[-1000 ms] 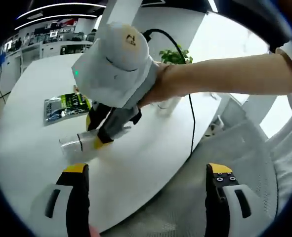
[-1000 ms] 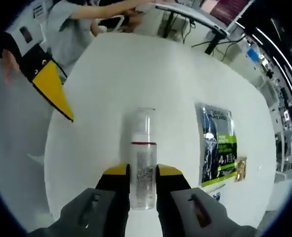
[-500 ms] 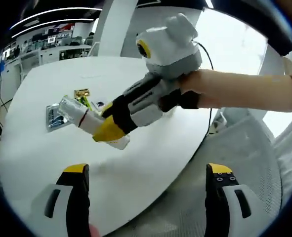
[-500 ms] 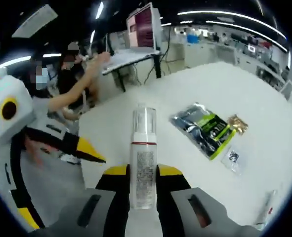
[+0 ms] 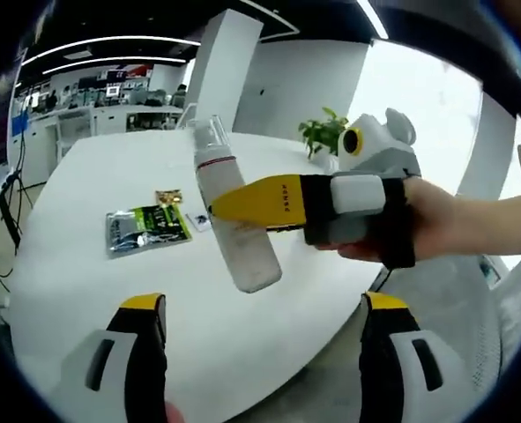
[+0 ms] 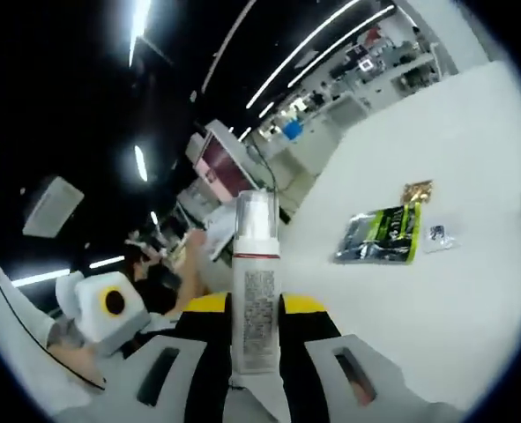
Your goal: Arrange the skincare products in the storage area until every visible bottle or jar stands upright without overlapping.
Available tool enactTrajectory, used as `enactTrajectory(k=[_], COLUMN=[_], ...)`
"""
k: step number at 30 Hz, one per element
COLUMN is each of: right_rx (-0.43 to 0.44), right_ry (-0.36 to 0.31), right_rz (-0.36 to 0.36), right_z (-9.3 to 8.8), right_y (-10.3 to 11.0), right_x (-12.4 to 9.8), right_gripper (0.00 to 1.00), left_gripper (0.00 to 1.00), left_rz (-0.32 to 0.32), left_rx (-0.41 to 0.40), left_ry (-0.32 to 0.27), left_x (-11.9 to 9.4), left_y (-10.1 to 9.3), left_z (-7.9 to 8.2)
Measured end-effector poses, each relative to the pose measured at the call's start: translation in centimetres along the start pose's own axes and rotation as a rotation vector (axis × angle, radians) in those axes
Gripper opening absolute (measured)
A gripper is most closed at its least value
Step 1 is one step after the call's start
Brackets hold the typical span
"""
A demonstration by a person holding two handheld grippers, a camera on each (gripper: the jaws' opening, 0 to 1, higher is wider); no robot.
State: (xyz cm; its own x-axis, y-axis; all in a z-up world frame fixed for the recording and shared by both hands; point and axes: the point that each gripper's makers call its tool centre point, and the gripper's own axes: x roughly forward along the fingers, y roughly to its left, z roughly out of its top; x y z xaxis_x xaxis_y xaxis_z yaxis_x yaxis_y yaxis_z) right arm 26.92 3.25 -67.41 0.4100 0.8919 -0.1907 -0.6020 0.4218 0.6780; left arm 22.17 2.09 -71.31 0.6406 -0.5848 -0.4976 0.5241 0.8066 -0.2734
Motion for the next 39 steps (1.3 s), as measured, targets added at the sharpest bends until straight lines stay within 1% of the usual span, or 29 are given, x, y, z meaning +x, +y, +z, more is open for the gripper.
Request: enactTrajectory(k=[3, 6, 7, 8, 9, 11, 13, 14, 16, 17, 19, 21, 22, 23, 25, 26, 27, 28, 30, 31, 32, 33, 35, 36, 37, 38, 39], right_rx=[0.04, 0.078, 0.072, 0.059, 0.06, 0.044, 0.03, 0.012, 0.0, -0.017, -0.025, -0.062, -0.082, -0.098, -0.115, -0.117, -0.123, -0.126, -0.124, -0.122, -0.126, -0.124, -0.159, -0.166, -0.16, -0.131, -0.126], right_ry=[-0.033, -0.08, -0.089, -0.104, -0.108, -0.1, -0.098, -0.098, -0.098, -0.102, -0.102, -0.105, -0.101, -0.104, -0.116, -0.125, -0.141, -0.143, -0.126, -0.122, -0.122, -0.12, -0.106, -0.092, -0.079, -0.079, -0.072], right_rz=[-0.007, 0.012, 0.012, 0.0, -0.011, -0.038, -0.053, -0.069, -0.072, -0.077, -0.076, -0.087, -0.081, -0.081, -0.086, -0.083, -0.079, -0.076, -0.065, -0.053, -0.039, -0.027, 0.023, 0.049, 0.079, 0.131, 0.169], right_z=[0.1, 0.2, 0.1, 0.1, 0.0, -0.5, -0.4, -0.3, -0.3, -0.2, -0.4, -0.5, -0.7, -0.9, -0.9, -0.8, -0.5, -0.4, -0.3, -0.3, -0.2, 0.0, 0.3, 0.3, 0.3, 0.7, 1.0], right_y=[0.0, 0.8, 0.8, 0.7, 0.7, 0.8, 0.6, 0.8, 1.4, 2.1, 2.4, 2.4, 2.6, 2.9, 3.1, 3.2, 3.4, 3.4, 3.0, 3.1, 3.2, 3.1, 3.6, 3.9, 4.3, 4.9, 5.3], right_x=[-0.4, -0.6, -0.7, -0.8, -0.8, -1.0, -1.0, -1.1, -1.1, -1.1, -1.0, -0.7, -0.5, -0.4, -0.5, -0.6, -0.8, -0.9, -1.1, -1.4, -1.6, -1.8, -2.2, -2.4, -2.6, -3.0, -3.3], right_gripper=[0.19, 0.19, 0.19, 0.19, 0.19, 0.19, 0.19, 0.19, 0.19, 0.19, 0.19, 0.19, 0.19, 0.19, 0.2, 0.2, 0.2, 0.2, 0.21, 0.21, 0.21, 0.22, 0.22, 0.22, 0.22, 0.22, 0.23], left_gripper=[0.78, 0.71, 0.69, 0.67, 0.64, 0.55, 0.46, 0.43, 0.37, 0.36, 0.33, 0.31, 0.28, 0.28, 0.26, 0.25, 0.25, 0.25, 0.23, 0.22, 0.21, 0.21, 0.21, 0.21, 0.21, 0.21, 0.21], left_rz=[0.017, 0.025, 0.024, 0.028, 0.032, 0.045, 0.068, 0.08, 0.089, 0.088, 0.083, 0.089, 0.091, 0.095, 0.132, 0.136, 0.139, 0.135, 0.135, 0.131, 0.118, 0.08, 0.023, -0.037, -0.078, -0.134, -0.193], left_rx=[0.0, -0.006, -0.026, -0.021, -0.025, -0.013, 0.025, 0.051, 0.077, 0.093, 0.122, 0.172, 0.188, 0.226, 0.288, 0.304, 0.303, 0.297, 0.307, 0.304, 0.292, 0.269, 0.202, 0.166, 0.121, 0.051, 0.035], left_ry=[0.001, -0.026, -0.061, -0.077, -0.077, -0.084, -0.096, -0.105, -0.11, -0.112, -0.113, -0.114, -0.113, -0.104, -0.103, -0.092, -0.107, -0.108, -0.098, -0.093, -0.097, -0.116, -0.15, -0.158, -0.168, -0.184, -0.194], left_x=[-0.1, -0.3, -0.5, -0.7, -0.9, -1.1, -1.3, -1.4, -1.5, -1.4, -1.4, -1.4, -1.4, -1.4, -1.6, -1.6, -1.7, -1.6, -1.6, -1.6, -1.6, -1.6, -1.7, -1.8, -1.9, -2.2, -2.4], left_y=[0.2, 0.5, 0.5, 0.0, 0.0, 0.3, 0.6, 0.7, 0.7, 0.6, 0.2, 0.1, 0.1, 0.1, 0.2, 0.2, 0.1, 0.1, 0.2, 0.3, 0.2, -0.4, -1.2, -1.9, -2.3, -2.8, -3.3], left_z=[0.1, 0.7, 1.2, 1.8, 1.8, 1.9, 2.3, 2.5, 2.6, 2.7, 2.9, 3.0, 3.0, 2.9, 3.3, 3.1, 3.3, 3.3, 3.1, 3.0, 3.1, 3.2, 3.6, 3.6, 3.7, 3.9, 4.2])
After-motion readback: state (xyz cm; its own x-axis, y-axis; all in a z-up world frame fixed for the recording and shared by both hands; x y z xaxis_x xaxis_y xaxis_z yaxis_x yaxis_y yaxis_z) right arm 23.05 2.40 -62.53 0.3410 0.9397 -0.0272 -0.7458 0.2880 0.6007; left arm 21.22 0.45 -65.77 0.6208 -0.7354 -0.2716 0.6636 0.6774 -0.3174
